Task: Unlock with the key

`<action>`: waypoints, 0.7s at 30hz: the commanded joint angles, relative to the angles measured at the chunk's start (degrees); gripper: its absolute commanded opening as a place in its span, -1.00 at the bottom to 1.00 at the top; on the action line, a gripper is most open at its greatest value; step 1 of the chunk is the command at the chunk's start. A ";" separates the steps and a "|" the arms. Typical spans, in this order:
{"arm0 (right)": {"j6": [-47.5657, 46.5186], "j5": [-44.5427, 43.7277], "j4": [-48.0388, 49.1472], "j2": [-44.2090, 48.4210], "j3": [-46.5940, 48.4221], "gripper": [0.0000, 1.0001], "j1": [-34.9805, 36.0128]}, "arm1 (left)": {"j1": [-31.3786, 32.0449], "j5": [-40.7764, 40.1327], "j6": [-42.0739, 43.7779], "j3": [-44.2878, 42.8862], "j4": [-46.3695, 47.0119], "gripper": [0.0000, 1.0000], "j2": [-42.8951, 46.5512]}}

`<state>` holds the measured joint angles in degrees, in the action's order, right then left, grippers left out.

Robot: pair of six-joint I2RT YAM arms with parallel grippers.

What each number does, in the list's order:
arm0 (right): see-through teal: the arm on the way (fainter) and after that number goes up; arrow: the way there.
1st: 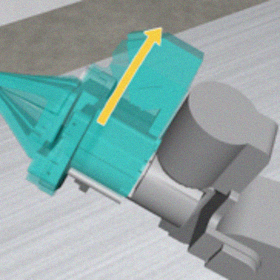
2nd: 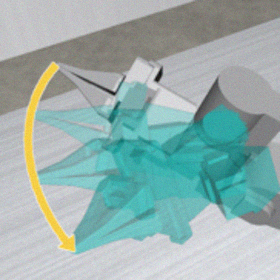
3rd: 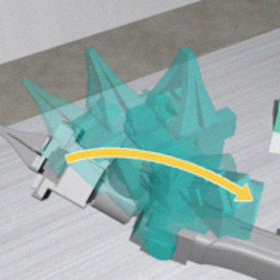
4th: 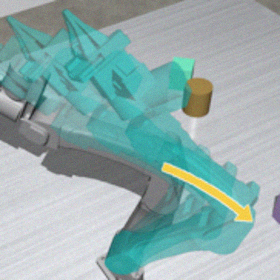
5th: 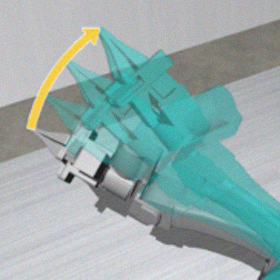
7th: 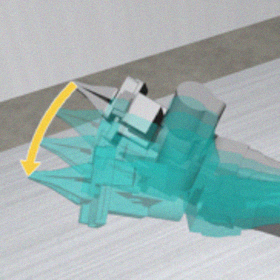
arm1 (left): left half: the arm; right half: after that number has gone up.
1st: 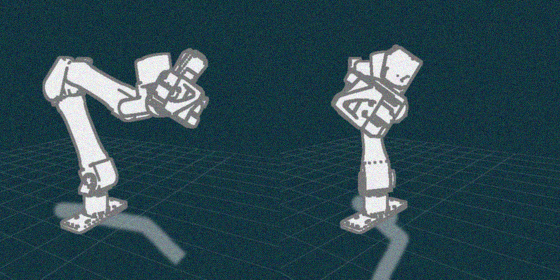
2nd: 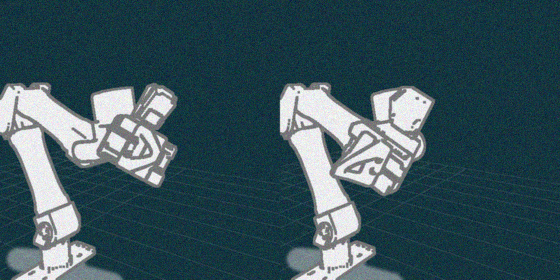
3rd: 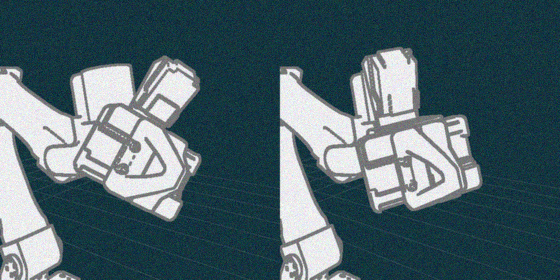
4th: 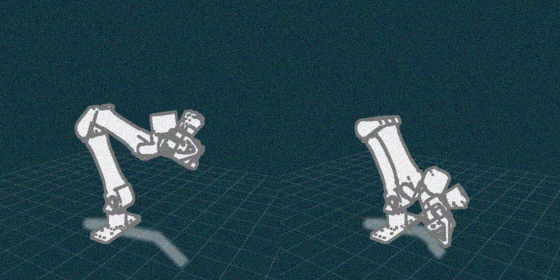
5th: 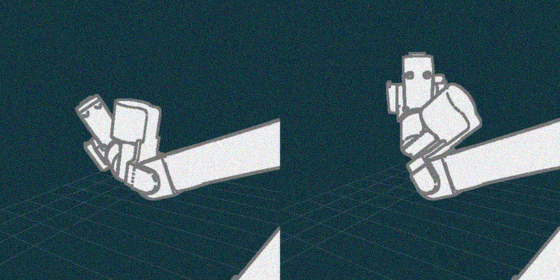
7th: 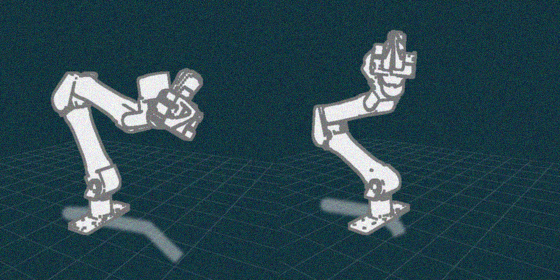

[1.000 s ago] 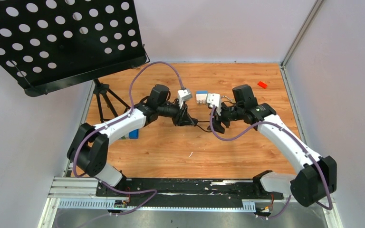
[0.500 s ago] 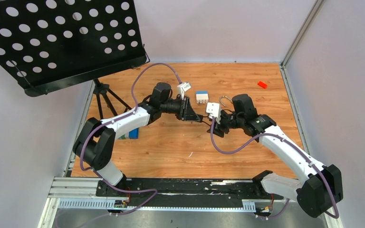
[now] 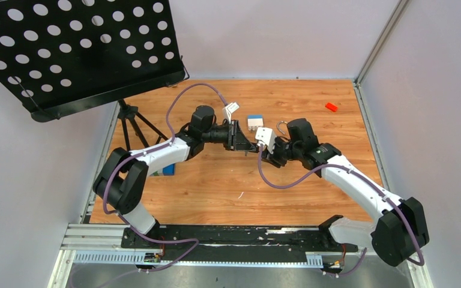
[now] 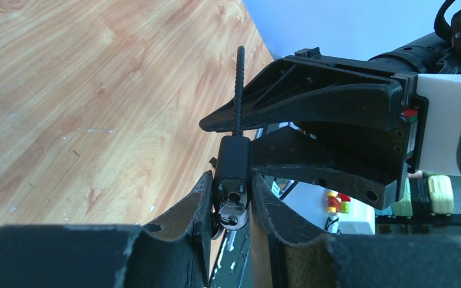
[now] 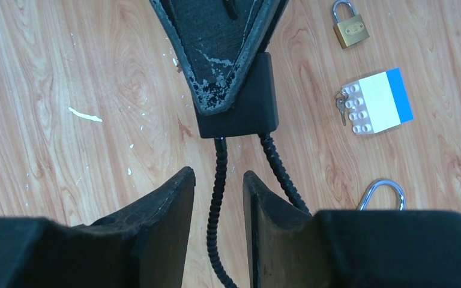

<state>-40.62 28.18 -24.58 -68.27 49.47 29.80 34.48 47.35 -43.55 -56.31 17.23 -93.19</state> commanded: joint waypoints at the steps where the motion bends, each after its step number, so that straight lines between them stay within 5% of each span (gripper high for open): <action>1: 0.93 -3.31 3.17 -0.87 1.15 -0.30 1.60 | 0.05 1.94 -2.50 0.24 4.94 -1.00 0.20; 8: 0.66 -4.45 2.79 -2.69 1.84 -0.58 3.03 | 0.07 2.22 -2.66 0.55 5.61 -1.00 -0.32; 15: -1.10 -3.37 -0.74 -2.48 3.49 -1.00 3.00 | 0.12 -1.31 7.67 -1.04 -3.03 -0.98 0.51; 21: -2.50 -0.18 -3.40 -2.13 4.29 -1.00 2.97 | 0.06 -4.55 15.70 -2.15 -7.58 -0.31 2.88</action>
<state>-41.47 24.18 -26.46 -71.11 50.00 32.51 35.14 47.92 -36.91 -56.27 14.33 -93.30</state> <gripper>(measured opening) 0.058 0.308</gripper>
